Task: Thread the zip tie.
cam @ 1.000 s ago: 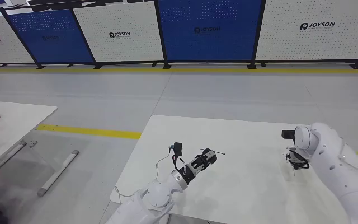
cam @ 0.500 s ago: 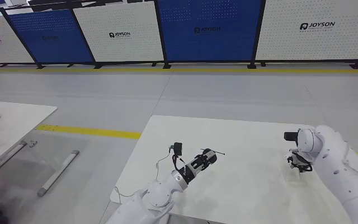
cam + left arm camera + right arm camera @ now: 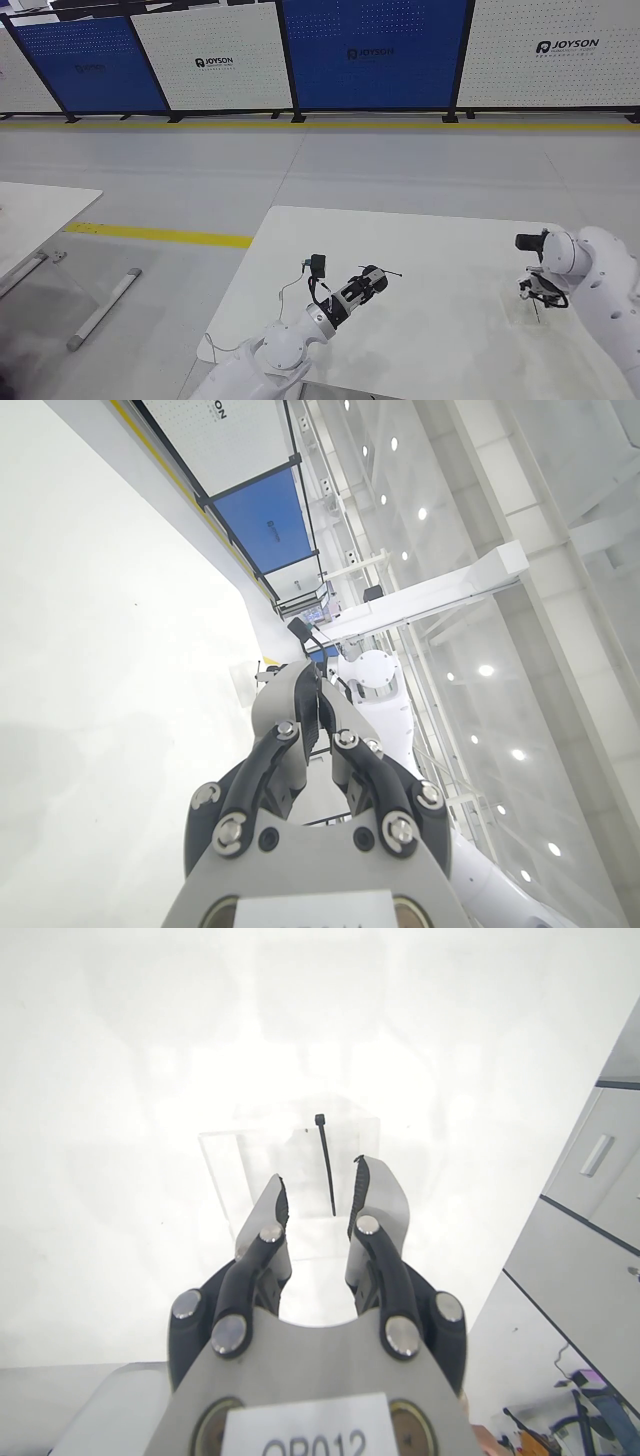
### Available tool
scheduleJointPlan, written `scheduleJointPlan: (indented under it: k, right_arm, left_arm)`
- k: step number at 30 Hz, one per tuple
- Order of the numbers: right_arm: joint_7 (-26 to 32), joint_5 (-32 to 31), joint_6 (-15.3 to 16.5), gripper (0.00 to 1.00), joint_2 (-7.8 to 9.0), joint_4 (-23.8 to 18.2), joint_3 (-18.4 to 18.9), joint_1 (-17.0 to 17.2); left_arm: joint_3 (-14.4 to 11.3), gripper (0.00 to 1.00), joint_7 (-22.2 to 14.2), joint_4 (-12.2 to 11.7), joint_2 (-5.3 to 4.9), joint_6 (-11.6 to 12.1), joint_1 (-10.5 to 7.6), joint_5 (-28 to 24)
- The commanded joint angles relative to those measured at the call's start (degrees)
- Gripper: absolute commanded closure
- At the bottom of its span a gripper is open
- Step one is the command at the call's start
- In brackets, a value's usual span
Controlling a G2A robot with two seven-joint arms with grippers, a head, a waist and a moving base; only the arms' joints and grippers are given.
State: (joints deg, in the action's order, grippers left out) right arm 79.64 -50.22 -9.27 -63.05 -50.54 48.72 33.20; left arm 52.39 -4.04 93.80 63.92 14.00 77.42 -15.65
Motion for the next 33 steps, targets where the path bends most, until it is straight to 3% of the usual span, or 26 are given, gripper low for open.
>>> scheduleJointPlan:
  k: [1, 9, 20, 33]
  right_arm:
    - [0.00, -0.36, -0.46, 0.71, 0.10, -0.58, -0.26, 0.42]
    - [0.00, 0.85, -1.25, 0.78, -1.14, 3.35, -3.66, -1.69]
    - [0.00, 2.74, -1.69, 0.78, -5.05, 13.43, -9.92, -7.58]
    - [-0.29, 3.11, -0.80, 0.82, -8.56, 20.61, -12.43, -10.66]
  left_arm:
    - [0.00, 1.00, 0.00, 0.00, 0.00, 0.00, 0.00, 0.00]
    - [0.00, 1.00, 0.00, 0.00, 0.00, 0.00, 0.00, 0.00]
    - [0.00, 1.00, 0.00, 0.00, 0.00, 0.00, 0.00, 0.00]
    - [0.00, 1.00, 0.00, 0.00, 0.00, 0.00, 0.00, 0.00]
